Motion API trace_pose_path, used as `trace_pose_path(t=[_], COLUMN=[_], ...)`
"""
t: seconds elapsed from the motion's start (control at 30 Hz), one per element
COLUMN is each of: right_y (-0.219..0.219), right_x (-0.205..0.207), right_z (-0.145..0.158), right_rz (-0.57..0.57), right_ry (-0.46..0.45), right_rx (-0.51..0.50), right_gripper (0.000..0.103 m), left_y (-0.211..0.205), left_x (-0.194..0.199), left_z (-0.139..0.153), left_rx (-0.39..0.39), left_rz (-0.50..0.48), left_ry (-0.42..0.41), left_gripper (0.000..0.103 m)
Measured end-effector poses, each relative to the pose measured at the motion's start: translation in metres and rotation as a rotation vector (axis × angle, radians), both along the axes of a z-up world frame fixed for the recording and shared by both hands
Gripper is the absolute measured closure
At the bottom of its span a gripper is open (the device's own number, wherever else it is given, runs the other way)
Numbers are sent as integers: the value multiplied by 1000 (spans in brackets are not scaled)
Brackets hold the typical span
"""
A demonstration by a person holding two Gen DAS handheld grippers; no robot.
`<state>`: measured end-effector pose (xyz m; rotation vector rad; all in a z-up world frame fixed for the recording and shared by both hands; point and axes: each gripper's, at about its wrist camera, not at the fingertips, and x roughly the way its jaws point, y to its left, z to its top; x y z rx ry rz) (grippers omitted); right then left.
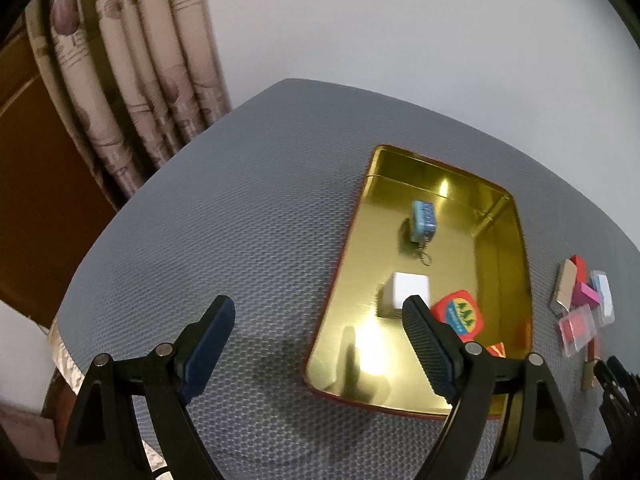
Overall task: Organize rigid objects
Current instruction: 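Move the right gripper to the pile and grasp the gold lipstick, then lift the lipstick with the right gripper while the left gripper grasps the clear red-card case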
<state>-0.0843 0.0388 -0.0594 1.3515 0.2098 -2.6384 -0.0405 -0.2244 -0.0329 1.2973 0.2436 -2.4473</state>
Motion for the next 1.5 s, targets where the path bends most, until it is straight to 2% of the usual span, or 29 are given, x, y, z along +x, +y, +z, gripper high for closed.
trace_pose_path(t=[0.43,0.7,0.8,0.97,1.17,1.27,1.4,1.5], right_y=[4,8,12,33,70,89,91,87], right_x=[-19,-20,-19,-16,-13,-12,-9,-7], right_z=[-33,-37,-39,-41,-45,-47,-51,-52], right_rz=[-48,-18,-16,-45,-104,-138,-134,-133], right_ry=[-42,-16,-3,16,48,63,82,85], right_rx=[3,-27,-20,6,61,71,69,79], right_gripper=[65,66,81,83,83,83,82,82], left_y=[59,107,133,172,217,235,255,262], left_x=[-5,-4,-7,-22,-41,-49,-65,-78], left_z=[1,7,8,2,-12,-16,-22,-26], left_rx=[-86,-152,-177,-138,-145,-96,-91,-43], left_rz=[-212,-377,-454,-568,-706,-821,-929,-976], left_ry=[12,34,31,7,-43,-63,-103,-151], left_gripper=[16,12,12,10,10,10,10,10])
